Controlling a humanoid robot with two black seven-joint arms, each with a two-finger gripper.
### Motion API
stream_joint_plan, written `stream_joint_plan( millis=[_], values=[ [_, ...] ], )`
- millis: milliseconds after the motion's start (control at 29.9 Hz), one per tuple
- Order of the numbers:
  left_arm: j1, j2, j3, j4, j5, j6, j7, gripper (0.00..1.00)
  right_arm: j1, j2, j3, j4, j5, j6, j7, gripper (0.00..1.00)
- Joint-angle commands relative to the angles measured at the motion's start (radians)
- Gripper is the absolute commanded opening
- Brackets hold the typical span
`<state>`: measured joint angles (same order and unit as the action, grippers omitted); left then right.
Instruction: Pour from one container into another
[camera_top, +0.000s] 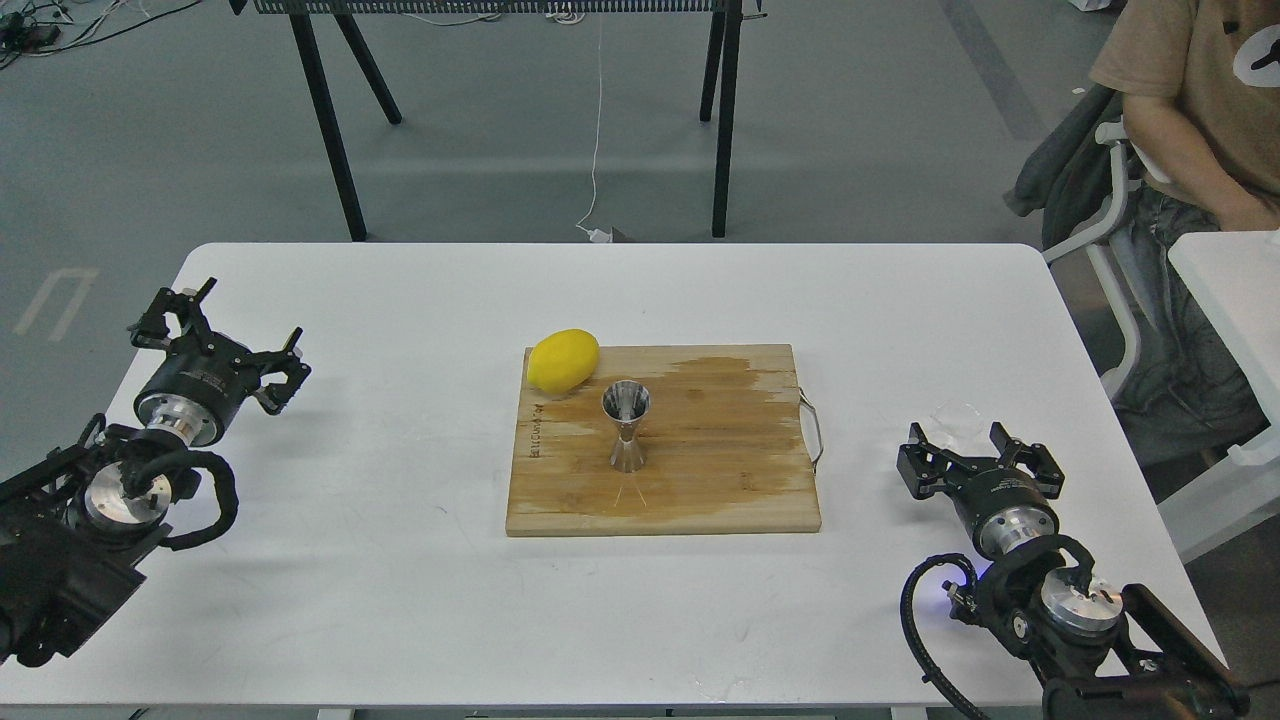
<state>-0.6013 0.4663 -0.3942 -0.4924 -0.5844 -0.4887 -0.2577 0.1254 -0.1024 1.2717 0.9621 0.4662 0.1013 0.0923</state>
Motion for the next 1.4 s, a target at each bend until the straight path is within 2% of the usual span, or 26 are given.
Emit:
stream_joint_plan(
  millis=[0, 167, 334, 468, 602, 669, 735, 836, 1003, 1371],
  values=[
    [0.0, 0.0, 0.0, 0.0, 0.0, 0.0, 0.0, 1.0, -0.018, -0.006, 0.003, 0.056, 0.0, -0.002, 0.0, 0.95],
    [0.0, 0.008, -0.002, 0.0, 0.0, 0.0, 0.0, 1.0, -0.061, -0.065, 0.003, 0.208, 0.0, -0.014, -0.002, 0.96],
    [-0.002, 0.017, -0.005, 0.0, 0.0, 0.0, 0.0, 1.0, -0.125, -0.215, 0.002, 0.413, -0.009, -0.006, -0.011, 0.99],
    [0.0, 0.023, -0.031, 0.0, 0.0, 0.0, 0.002, 1.0, -0.093, -0.313, -0.009, 0.477, -0.115, 0.023, -0.032, 0.99],
    [-0.002, 0.034, -0.046, 0.0, -0.002, 0.0, 0.002, 1.0, 0.075, -0.335, -0.002, 0.394, -0.199, 0.142, -0.12, 0.99],
    [0.0, 0.035, -0.066, 0.0, -0.002, 0.0, 0.002, 1.0, 0.149, -0.335, -0.008, 0.275, -0.205, 0.251, -0.154, 0.99],
    [0.0, 0.044, -0.074, 0.0, -0.002, 0.0, 0.002, 1.0, 0.209, -0.336, -0.02, 0.164, -0.205, 0.374, -0.167, 0.99],
    [0.0, 0.061, -0.08, 0.0, -0.003, 0.0, 0.0, 1.0, 0.276, -0.327, -0.04, 0.008, -0.205, 0.387, -0.189, 0.99],
    [0.0, 0.072, -0.097, 0.0, -0.003, 0.0, 0.002, 1.0, 0.306, -0.313, -0.06, -0.103, -0.202, 0.387, -0.187, 0.99],
    [-0.005, 0.078, -0.118, 0.0, -0.003, 0.0, 0.003, 1.0, 0.281, -0.255, -0.046, -0.134, -0.202, 0.387, -0.152, 0.99]
  ],
)
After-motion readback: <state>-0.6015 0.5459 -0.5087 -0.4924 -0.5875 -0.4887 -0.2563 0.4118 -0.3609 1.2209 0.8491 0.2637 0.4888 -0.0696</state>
